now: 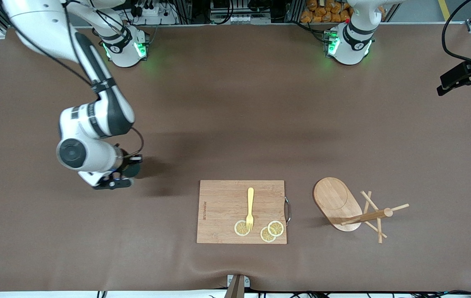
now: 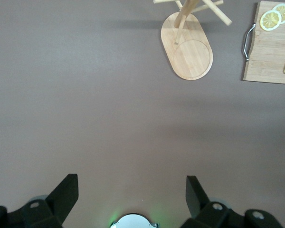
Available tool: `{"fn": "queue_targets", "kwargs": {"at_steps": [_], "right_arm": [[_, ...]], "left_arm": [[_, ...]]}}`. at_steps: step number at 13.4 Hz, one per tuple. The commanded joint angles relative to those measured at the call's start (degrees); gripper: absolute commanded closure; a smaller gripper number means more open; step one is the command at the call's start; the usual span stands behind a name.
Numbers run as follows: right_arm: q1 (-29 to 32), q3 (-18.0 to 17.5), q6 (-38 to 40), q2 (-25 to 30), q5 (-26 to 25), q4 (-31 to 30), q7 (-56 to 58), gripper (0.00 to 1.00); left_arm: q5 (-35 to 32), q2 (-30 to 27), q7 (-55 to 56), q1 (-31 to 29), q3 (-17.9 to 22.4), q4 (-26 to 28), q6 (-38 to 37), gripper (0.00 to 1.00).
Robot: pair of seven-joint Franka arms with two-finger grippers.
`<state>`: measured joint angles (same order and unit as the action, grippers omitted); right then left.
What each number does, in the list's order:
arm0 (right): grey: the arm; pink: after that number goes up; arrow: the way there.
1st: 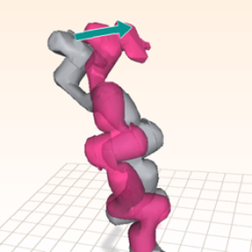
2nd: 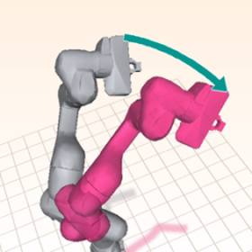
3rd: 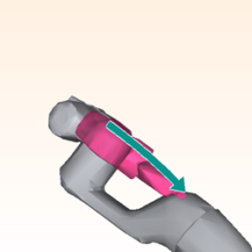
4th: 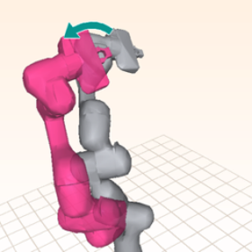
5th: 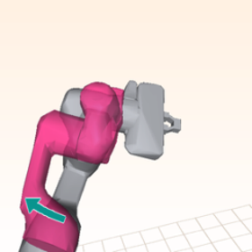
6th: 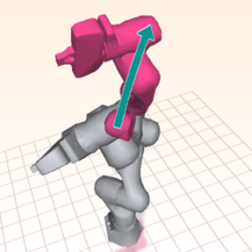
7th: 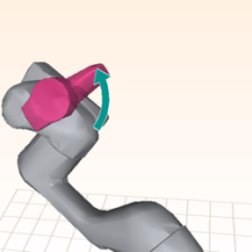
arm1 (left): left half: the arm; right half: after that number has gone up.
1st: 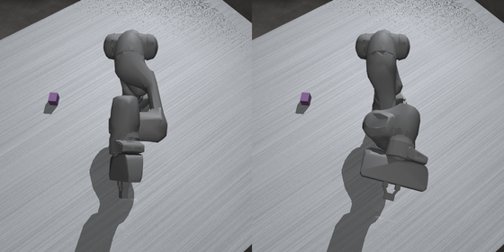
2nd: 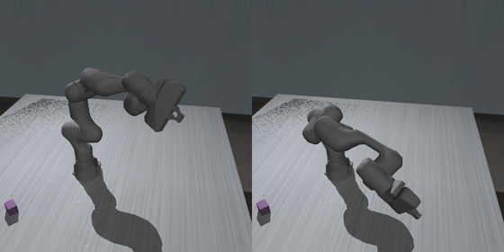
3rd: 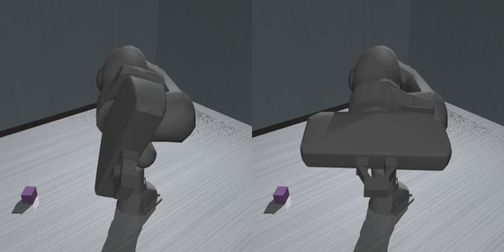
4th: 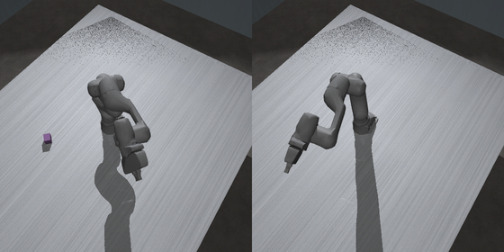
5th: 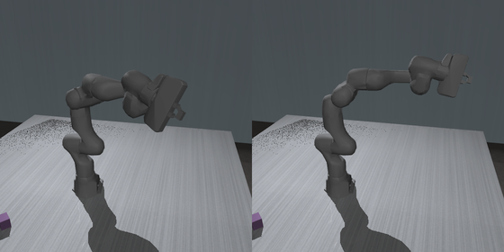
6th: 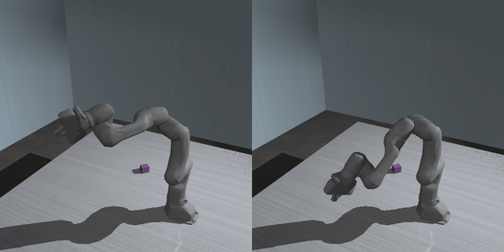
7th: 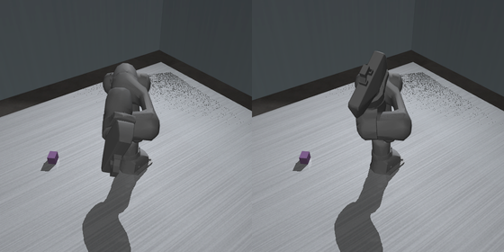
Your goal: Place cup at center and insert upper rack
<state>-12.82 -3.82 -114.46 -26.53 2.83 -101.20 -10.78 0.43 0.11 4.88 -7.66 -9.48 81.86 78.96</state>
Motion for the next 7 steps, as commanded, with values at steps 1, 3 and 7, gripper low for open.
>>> {"fn": "queue_targets", "kwargs": {"at_steps": [1, 3, 7], "right_arm": [[-5.2, 0.5, 0.6, 1.3, 3.2, -0.7, -7.1, 1.00], [-10.0, 0.5, 0.6, 1.3, 3.3, -0.1, -13.0, 1.00], [-20.7, 0.5, -0.1, 0.6, 3.4, 1.1, -26.9, 1.00]], "left_arm": [[1.2, 0.1, 3.8, 0.2, -3.6, 0.1, -0.2, 0.00], [1.3, 1.0, 11.3, 0.8, -7.5, 0.1, 0.0, 0.00], [0.6, 2.9, 15.9, 1.0, -13.4, 0.2, 2.9, 0.00]]}}
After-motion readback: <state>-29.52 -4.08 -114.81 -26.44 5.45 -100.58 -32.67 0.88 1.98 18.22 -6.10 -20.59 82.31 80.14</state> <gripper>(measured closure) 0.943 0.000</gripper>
